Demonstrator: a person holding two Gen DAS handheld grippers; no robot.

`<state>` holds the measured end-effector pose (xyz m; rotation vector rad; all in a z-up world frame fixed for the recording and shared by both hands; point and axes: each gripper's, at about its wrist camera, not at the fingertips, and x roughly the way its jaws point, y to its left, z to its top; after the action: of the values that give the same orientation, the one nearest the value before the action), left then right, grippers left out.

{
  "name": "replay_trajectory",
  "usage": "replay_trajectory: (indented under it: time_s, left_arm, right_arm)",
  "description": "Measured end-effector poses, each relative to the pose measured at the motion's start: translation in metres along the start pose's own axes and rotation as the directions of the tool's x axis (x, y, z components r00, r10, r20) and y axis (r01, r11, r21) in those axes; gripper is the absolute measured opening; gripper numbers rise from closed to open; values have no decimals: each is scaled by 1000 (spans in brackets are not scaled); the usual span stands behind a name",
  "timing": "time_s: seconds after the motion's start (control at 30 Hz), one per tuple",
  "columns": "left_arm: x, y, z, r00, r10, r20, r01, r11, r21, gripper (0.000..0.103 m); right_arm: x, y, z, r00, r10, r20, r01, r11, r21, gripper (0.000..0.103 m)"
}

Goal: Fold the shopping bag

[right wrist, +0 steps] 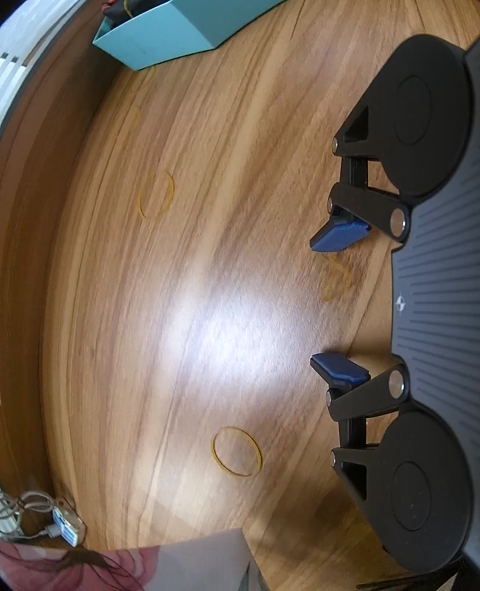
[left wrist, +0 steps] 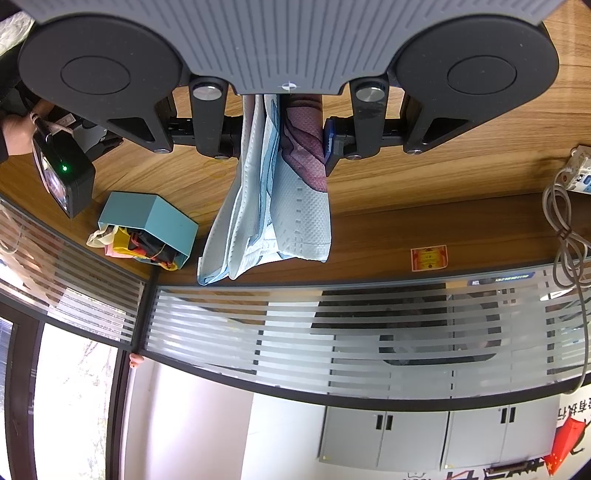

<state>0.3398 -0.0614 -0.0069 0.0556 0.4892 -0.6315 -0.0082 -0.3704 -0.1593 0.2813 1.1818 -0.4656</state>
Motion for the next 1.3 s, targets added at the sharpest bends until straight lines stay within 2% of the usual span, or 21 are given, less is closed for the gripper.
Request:
replay_trajectory:
  time_s: [0.2, 0.27, 0.4, 0.5, 0.57, 0.63, 1.3]
  left_arm:
    - [-1, 0, 0, 1000, 5, 3, -5, 1000, -2, 38]
    - [0, -1, 0, 1000, 5, 3, -5, 1000, -1, 38]
    - [-1, -2, 0, 1000, 4, 4, -4, 1000, 1, 38]
    - [-1, -2, 0, 1000, 4, 4, -4, 1000, 2, 38]
    - [-1, -1, 0, 1000, 4, 5, -4, 1000, 2, 38]
    - [-1, -2, 0, 1000, 5, 5, -5, 1000, 3, 38]
    - [-2, 0, -1, 1000, 4, 5, -4, 1000, 0, 38]
  right_arm:
    - [-1, -3, 0, 1000, -5, 7, 5, 1000, 5, 64]
    - [-2, -4, 0, 1000, -10, 11, 10, 1000, 11, 59]
    - [-5, -10, -3, 999, -23, 23, 22, 999, 36, 39]
    - [-6, -15, -2, 999, -23, 26, 22, 998, 56, 35]
    - [-7, -15, -2, 999, -19, 29, 17, 998, 57, 28]
    - [-7, -15, -2, 999, -29, 26, 27, 997, 67, 1]
    - [-13, -21, -5, 996, -84, 20, 82, 995, 62, 1]
